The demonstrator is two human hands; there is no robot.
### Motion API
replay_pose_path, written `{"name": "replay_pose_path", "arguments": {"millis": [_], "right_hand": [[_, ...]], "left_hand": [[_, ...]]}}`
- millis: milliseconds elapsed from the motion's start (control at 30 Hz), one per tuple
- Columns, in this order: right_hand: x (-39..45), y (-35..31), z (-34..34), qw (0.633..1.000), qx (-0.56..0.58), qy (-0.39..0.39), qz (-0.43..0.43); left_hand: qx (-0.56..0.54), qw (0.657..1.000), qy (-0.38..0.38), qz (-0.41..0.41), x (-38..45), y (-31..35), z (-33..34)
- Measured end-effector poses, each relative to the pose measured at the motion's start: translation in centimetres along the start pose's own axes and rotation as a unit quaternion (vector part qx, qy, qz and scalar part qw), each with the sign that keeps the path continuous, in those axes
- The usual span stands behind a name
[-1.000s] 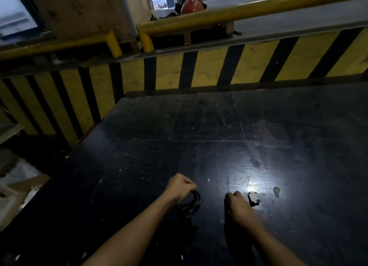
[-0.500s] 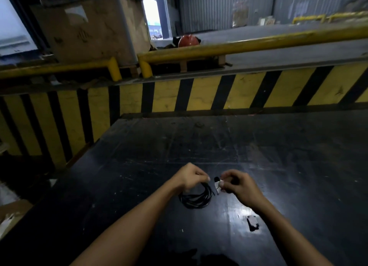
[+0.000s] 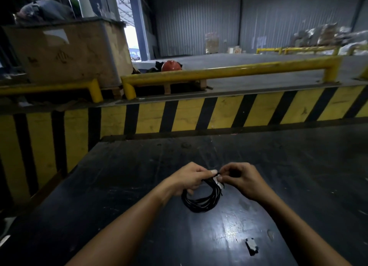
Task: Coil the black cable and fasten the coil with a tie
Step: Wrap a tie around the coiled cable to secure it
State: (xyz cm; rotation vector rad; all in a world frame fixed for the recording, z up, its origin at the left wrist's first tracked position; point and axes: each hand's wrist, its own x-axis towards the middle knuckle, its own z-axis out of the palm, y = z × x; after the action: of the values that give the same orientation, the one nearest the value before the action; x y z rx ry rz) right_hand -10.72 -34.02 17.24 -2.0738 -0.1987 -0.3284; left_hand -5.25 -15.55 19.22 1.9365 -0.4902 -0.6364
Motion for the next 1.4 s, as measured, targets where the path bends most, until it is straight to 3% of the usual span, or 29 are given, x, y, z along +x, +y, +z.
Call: {"name": "replay_pose_path", "arguments": {"millis": [267,533,733,867,967,1100,1267,1400], "right_hand": [[2.2,-2.8,-0.1,0.995,-0.078,-0.029,-0.049],[3.4,-4.6,0.4,0.982,-0.17,0.031,-0.072],[4.0,-5.4,-1.0,0.986,-0.011,0.157,-0.062],[4.2,-6.5,-1.2,0.979,0.16,0.124,-0.025],[3.8,-7.0,-1.7,0.978,0.2,0.065,0.012],[3.8,-6.8,0.2,0.984,0.145,-0.039,0.099],[5.1,-6.5,1.7,0.987,0.101,0.009,0.123],[5.1,-6.1,2.3,0.994,-0.019,0.06,0.085]], "left_hand": [[0.007,1.0,-0.009,0.024,0.9,1.3,-2.8],[0.008,0.996,0.059,0.069,2.2,2.5,-3.6],[-0.034,0.989,0.132,0.063,3.7,2.7,-4.3],[-0.082,0.979,0.183,0.041,4.4,2.6,-4.3],[-0.116,0.959,0.257,0.007,5.2,1.5,-5.2],[-0.145,0.942,0.301,0.005,5.7,1.3,-5.2],[-0.141,0.946,0.291,0.032,5.6,2.1,-4.1],[-0.132,0.951,0.279,0.033,5.2,2.3,-3.2]]}}
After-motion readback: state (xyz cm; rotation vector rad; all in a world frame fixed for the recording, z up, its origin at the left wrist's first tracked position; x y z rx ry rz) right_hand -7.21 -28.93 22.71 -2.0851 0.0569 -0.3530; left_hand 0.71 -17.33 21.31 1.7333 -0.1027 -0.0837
